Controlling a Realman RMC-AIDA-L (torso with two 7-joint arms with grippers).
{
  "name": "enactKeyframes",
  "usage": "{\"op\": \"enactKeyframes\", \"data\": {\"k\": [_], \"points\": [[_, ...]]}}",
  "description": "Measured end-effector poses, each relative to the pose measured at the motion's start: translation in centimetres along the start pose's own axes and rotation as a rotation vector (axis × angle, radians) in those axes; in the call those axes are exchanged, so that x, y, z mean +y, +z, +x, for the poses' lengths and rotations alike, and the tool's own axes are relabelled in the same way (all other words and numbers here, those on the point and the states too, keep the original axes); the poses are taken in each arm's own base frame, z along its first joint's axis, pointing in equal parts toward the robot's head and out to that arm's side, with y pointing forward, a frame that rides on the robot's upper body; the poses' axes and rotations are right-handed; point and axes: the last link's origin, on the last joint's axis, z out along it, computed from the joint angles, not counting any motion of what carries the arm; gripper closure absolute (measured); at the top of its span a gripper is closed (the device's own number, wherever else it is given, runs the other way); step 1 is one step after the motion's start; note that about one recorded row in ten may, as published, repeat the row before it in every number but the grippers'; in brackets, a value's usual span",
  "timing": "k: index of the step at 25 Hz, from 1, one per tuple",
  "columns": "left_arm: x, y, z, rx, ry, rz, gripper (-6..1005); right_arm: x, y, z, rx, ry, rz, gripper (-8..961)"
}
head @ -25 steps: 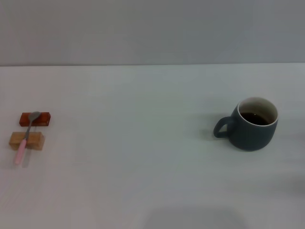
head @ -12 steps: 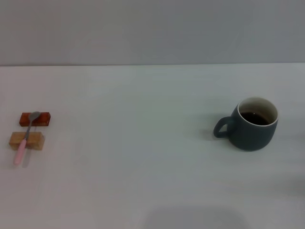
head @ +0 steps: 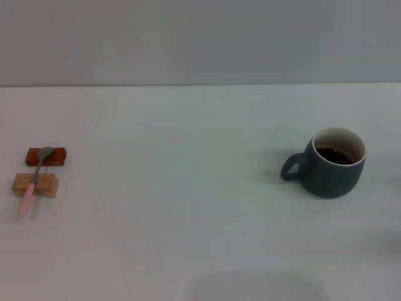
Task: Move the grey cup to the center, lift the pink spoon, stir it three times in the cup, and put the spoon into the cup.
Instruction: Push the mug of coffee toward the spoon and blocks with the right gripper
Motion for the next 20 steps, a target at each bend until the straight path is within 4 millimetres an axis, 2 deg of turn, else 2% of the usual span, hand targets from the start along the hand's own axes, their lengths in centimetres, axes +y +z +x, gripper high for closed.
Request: {"op": "enactKeyframes", "data": {"k": [9,12,17,20], "points": [[0.0,0.0,0.1,0.008,0.000,-0.001,142,0.1,0.0,0.7,0.036,-0.010,-0.011,349],[0.0,0.0,0.2,0.012,0.000,-0.001,142,0.3,0.2,1.1,0.067,0.004,-0.018,560],[-0.1,0.0,0.2,0.013,0.000,0.001,141,0.8,0.6,1.8,0.114,0.000,-0.055,790],[-0.1,0.0,0.2,0.013,0.000,0.002,140,1.6,1.0,2.1,0.146,-0.026,-0.098,855]]}}
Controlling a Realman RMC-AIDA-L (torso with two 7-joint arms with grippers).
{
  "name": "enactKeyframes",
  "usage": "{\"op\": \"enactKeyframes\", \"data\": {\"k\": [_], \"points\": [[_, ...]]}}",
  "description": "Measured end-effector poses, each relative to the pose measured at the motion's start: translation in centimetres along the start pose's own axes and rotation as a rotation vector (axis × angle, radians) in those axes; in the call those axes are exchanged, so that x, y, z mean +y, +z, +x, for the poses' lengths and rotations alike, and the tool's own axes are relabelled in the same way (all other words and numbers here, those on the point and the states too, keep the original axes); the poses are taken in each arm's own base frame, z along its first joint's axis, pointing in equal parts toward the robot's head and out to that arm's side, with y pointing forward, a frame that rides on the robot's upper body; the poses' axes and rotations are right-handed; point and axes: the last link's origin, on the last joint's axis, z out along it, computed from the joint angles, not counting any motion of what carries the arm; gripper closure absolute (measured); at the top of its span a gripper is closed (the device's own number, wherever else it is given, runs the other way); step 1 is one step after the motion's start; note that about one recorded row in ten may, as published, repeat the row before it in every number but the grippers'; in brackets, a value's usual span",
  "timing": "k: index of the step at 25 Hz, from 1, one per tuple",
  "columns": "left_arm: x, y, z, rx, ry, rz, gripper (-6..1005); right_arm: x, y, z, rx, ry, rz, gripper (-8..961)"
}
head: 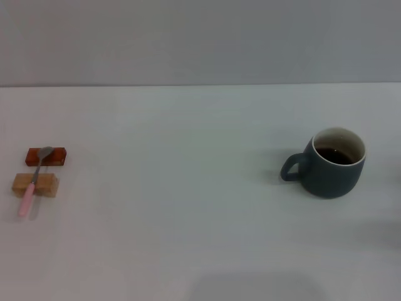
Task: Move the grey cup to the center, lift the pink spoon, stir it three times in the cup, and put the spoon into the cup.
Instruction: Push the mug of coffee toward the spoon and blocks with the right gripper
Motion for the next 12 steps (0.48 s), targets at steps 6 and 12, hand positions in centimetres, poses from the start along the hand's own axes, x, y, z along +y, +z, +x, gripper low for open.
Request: {"op": "enactKeyframes", "data": {"k": [6,12], "points": [[-0.1,0.0,-0.1,-0.005,0.000,0.006,140,1.3,1.2,0.4,0.065,-0.049,-0.061,902],[-0.2,0.0,-0.2,-0.005,-0.014,0.019,140,2.6,2.0,0.4,0.083,-0.099,-0.123,903]]}}
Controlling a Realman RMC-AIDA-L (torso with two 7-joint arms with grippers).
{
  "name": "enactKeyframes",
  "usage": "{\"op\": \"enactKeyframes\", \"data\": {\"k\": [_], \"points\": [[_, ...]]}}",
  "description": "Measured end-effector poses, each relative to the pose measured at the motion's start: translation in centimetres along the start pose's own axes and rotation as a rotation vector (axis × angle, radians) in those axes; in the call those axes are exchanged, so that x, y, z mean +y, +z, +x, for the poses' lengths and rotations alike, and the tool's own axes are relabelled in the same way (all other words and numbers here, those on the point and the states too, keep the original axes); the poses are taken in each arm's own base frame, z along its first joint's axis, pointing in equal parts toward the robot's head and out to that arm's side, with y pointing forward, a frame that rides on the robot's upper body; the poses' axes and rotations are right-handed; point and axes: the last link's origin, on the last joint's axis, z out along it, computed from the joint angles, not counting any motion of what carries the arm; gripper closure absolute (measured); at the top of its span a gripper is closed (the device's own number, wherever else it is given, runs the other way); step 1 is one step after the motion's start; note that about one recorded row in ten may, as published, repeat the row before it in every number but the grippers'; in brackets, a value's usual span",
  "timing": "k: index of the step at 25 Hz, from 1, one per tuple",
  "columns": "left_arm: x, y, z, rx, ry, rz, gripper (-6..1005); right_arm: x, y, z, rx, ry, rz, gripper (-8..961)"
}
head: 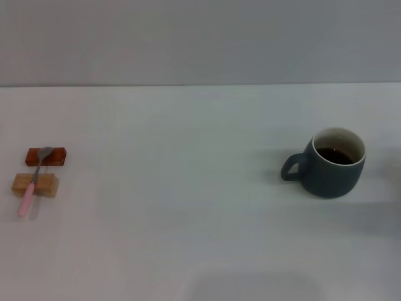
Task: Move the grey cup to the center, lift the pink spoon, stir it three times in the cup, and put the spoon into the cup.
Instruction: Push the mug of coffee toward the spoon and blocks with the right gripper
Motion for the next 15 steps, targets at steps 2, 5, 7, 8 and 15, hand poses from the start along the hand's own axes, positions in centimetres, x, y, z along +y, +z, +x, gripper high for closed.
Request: {"op": "enactKeyframes", "data": {"k": [2,5,7,8,15], "points": [[0.0,0.0,0.0,0.000,-0.004,0.003,140,0.5,0.2,-0.1,0.005,-0.019,-0.027,903],[0.0,0.1,0.0,0.001,-0.005,0.003,140,1.2,0.7,-0.4,0.011,-0.050,-0.067,903],[0.0,0.1,0.0,0.001,-0.008,0.005,140,1.8,1.0,-0.6,0.016,-0.062,-0.092,902],[0.0,0.0,0.0,0.001,-0.010,0.007,140,2.2,1.2,-0.7,0.019,-0.066,-0.108,902],[0.0,0.1,0.0,0.001,-0.016,0.012,141,3.7,1.8,-1.2,0.027,-0.076,-0.178,902]]}}
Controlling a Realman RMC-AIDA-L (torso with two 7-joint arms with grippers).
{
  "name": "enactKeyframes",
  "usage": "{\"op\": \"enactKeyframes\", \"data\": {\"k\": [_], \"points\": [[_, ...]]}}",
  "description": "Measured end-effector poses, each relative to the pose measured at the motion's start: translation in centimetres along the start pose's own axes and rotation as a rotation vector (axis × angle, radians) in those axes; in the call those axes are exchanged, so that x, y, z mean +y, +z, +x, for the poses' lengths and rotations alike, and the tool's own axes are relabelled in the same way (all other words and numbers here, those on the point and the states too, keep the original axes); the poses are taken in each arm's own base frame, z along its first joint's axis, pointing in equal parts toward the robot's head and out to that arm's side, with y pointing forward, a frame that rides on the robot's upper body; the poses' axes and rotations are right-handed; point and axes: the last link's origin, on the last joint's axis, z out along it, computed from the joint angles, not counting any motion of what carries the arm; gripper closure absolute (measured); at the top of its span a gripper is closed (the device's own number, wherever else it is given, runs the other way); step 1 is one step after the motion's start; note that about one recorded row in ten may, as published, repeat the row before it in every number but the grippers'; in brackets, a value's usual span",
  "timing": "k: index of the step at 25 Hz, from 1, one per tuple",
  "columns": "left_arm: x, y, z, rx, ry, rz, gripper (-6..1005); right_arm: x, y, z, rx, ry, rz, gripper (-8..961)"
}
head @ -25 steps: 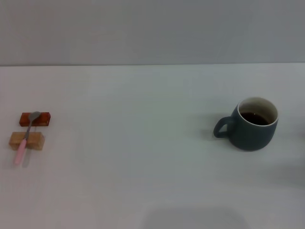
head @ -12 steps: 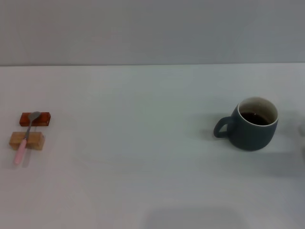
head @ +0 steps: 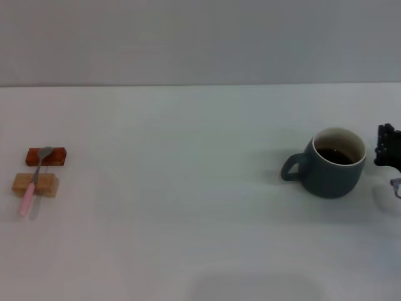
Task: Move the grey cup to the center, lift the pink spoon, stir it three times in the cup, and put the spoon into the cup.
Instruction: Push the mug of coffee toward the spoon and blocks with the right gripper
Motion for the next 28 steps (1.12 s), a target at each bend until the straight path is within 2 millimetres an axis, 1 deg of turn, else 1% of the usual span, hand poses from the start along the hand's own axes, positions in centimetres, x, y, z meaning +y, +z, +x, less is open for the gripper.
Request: {"op": "enactKeyframes", "data": {"k": [17,28], "points": [[0.4,0.4,0.2,0.008,-0.004,-0.008,141,3.1,1.0,-0.6,0.017,0.001,-0.112,903],[0.6,0.6,0.2,0.006,-0.003,-0.013,141,5.8,2.1,-1.9,0.014,0.005,-0.210,902]]}}
